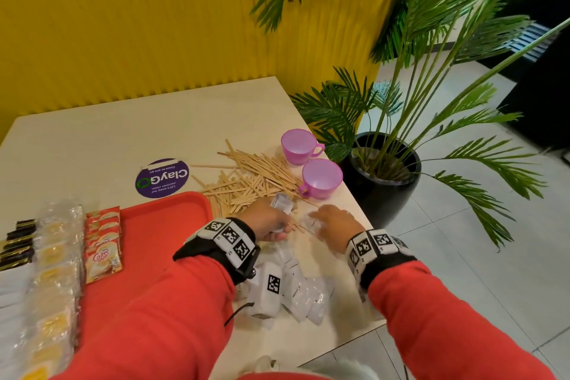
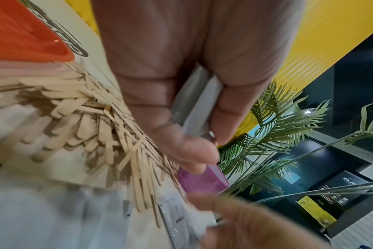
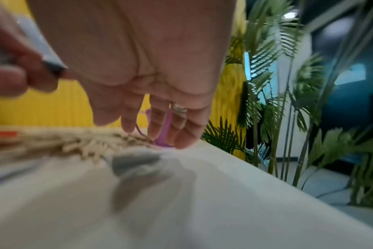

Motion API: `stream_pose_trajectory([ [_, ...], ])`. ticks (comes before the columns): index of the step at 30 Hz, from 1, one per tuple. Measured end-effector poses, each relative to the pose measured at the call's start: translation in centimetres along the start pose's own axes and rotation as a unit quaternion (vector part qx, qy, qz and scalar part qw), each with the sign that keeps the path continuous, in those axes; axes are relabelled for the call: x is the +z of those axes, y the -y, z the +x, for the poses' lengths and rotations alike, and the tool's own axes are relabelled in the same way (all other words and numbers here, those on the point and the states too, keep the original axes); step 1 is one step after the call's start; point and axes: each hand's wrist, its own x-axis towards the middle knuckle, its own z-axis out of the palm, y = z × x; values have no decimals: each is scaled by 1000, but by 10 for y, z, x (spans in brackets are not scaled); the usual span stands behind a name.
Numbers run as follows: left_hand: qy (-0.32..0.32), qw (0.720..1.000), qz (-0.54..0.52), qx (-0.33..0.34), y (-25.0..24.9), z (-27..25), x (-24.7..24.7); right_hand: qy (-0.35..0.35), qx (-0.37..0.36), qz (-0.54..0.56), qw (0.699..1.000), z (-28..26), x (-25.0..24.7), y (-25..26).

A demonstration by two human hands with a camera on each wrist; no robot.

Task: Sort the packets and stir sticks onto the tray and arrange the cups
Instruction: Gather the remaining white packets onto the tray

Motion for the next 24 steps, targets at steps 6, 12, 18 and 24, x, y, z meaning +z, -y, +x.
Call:
stream_pose_trajectory([
  [6,-32,999,-11,14,0,2,-1,-3,-40,-75,996,-9,13,-28],
  [12,-20,999,8,38,0,4,3,5,-39,-151,988,-14,8,-28],
  [18,-4,996,61,63,-1,3,5,-26,-47,-156,986,-25,11,-23],
  [24,23,984,152,93,2,6,5,-99,-51,218,970,-35,-12,-5],
])
